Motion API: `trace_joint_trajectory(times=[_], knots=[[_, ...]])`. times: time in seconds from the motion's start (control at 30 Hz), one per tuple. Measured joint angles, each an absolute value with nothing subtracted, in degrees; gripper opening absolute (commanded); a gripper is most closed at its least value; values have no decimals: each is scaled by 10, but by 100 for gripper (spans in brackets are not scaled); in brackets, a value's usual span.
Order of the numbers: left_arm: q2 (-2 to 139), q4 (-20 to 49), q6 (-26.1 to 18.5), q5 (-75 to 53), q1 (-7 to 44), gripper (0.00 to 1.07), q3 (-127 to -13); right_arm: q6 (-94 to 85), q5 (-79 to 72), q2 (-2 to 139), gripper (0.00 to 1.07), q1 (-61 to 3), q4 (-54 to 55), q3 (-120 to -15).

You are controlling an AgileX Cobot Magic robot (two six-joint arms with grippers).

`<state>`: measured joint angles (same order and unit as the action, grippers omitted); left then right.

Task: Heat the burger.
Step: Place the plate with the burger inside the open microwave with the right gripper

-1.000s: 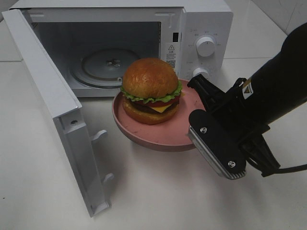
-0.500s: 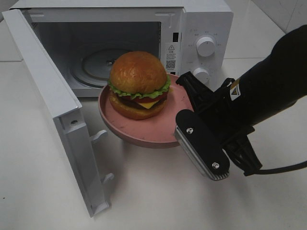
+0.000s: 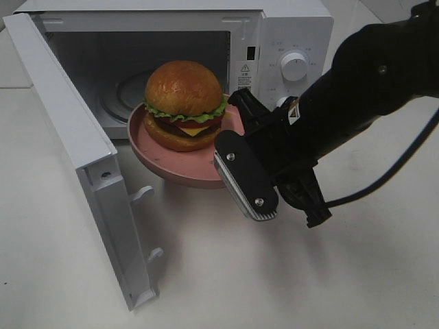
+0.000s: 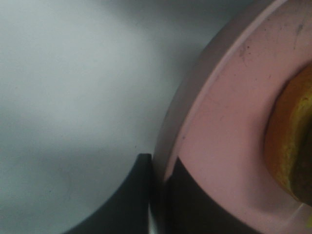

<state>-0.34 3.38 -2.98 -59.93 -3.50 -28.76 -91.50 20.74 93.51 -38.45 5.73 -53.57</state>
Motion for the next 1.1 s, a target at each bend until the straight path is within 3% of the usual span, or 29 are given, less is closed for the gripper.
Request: trace_joint_trajectory(times=[1.1], knots=[[-3,34,-30,-599,-35,100,-288,-786,264,1110,0,-390,0,-752]])
